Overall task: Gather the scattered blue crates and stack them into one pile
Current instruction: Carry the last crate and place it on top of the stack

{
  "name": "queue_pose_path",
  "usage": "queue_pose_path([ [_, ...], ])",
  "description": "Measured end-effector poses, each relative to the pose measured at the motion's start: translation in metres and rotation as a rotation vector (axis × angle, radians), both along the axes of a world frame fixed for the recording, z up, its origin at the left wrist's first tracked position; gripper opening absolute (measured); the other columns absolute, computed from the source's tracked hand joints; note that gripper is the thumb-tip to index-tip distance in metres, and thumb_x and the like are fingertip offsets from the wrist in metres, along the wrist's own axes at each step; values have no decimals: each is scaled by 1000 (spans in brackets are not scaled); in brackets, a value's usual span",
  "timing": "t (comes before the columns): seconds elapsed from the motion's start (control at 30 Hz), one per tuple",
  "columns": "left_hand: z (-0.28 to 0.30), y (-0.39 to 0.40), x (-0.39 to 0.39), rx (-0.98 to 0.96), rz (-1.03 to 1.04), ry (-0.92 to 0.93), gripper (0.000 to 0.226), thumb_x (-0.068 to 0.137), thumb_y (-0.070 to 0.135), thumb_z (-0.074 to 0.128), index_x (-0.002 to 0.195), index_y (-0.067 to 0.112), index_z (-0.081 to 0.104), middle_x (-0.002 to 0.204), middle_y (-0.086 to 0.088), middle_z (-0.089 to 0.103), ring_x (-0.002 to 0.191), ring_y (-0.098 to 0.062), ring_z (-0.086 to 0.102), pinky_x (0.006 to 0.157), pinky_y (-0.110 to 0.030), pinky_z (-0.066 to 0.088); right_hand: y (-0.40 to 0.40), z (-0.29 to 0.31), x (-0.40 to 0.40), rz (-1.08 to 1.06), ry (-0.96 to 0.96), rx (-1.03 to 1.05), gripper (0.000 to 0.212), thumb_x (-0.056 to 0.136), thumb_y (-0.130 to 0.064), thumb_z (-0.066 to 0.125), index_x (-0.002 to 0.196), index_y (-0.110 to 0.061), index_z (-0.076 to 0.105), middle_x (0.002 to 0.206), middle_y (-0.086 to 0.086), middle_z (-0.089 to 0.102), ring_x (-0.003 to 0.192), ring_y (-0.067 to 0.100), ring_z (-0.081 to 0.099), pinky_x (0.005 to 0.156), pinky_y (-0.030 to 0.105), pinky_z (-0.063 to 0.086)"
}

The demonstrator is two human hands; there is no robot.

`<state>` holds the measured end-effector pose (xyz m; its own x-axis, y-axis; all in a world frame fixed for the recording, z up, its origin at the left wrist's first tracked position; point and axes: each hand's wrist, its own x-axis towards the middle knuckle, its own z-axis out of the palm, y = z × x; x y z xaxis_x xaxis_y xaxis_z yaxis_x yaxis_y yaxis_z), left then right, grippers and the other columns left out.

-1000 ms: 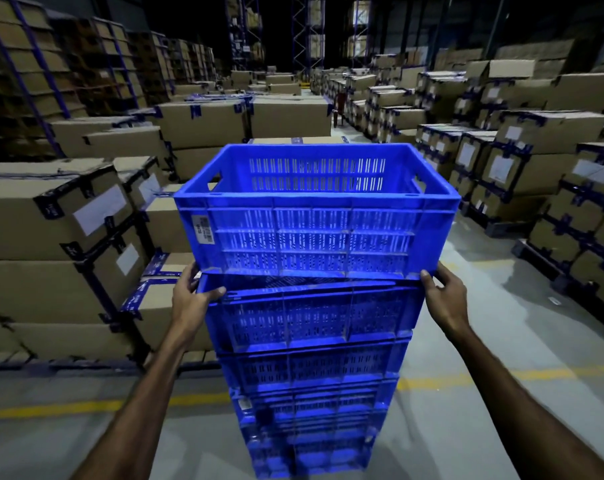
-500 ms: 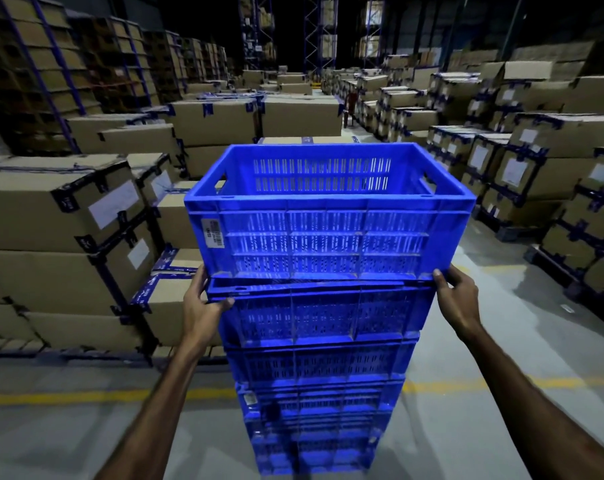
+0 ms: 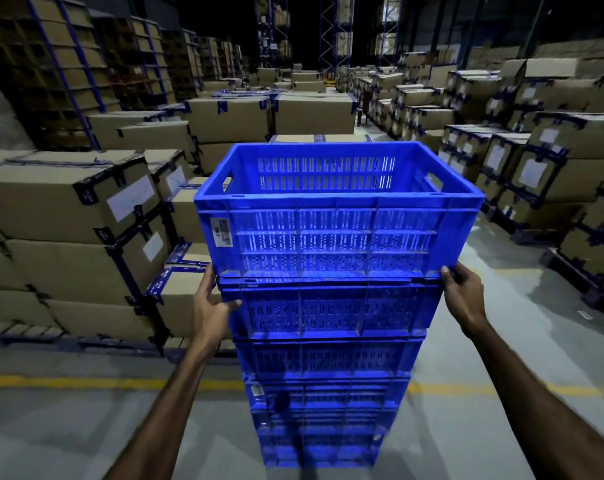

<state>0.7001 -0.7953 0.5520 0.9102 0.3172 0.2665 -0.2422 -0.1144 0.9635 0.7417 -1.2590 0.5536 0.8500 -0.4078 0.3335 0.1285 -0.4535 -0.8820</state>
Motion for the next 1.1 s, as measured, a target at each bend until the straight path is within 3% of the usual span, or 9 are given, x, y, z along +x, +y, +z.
queue_pose_path([
  [0.2, -3, 3, -2, 35, 3, 14, 94, 82, -15, 74, 159, 22, 36, 160, 6, 41, 141, -9, 42, 83, -7, 52, 0, -1, 1, 4, 5, 9, 27, 106, -15, 49, 123, -4, 67, 112, 5, 69, 103, 25, 63, 85, 35, 45],
  [0.43, -3, 3, -3, 11, -5, 4, 87, 82, -16, 71, 153, 27, 43, 153, 5, 51, 139, -13, 48, 89, -28, 57, 1, 1, -1, 12, 2, 31, 29, 107, -14, 46, 126, -8, 66, 116, 4, 69, 107, 24, 63, 87, 35, 46],
  [0.6, 0, -1, -3, -46, -8, 12, 79, 83, -20, 66, 142, 30, 48, 133, 12, 60, 124, -7, 56, 73, -12, 56, 1, 5, -2, 52, -14, 102, 33, 108, -11, 44, 135, -11, 62, 126, 1, 65, 112, 24, 62, 94, 44, 53],
  [0.83, -9, 3, 2, -38, 15, 20, 73, 83, -21, 64, 141, 19, 44, 131, -5, 65, 113, -11, 66, 88, -39, 61, -5, 4, 0, 104, -32, 124, 35, 109, -13, 42, 139, -14, 59, 136, 2, 64, 123, 28, 62, 101, 51, 53],
  [1.1, -7, -1, 2, -54, 17, 6, 65, 86, -17, 66, 137, 18, 44, 132, -3, 64, 113, -9, 66, 88, -34, 58, 1, 7, -3, 61, -2, 88, 33, 106, -10, 46, 135, -12, 62, 125, 2, 67, 109, 25, 65, 91, 45, 55],
])
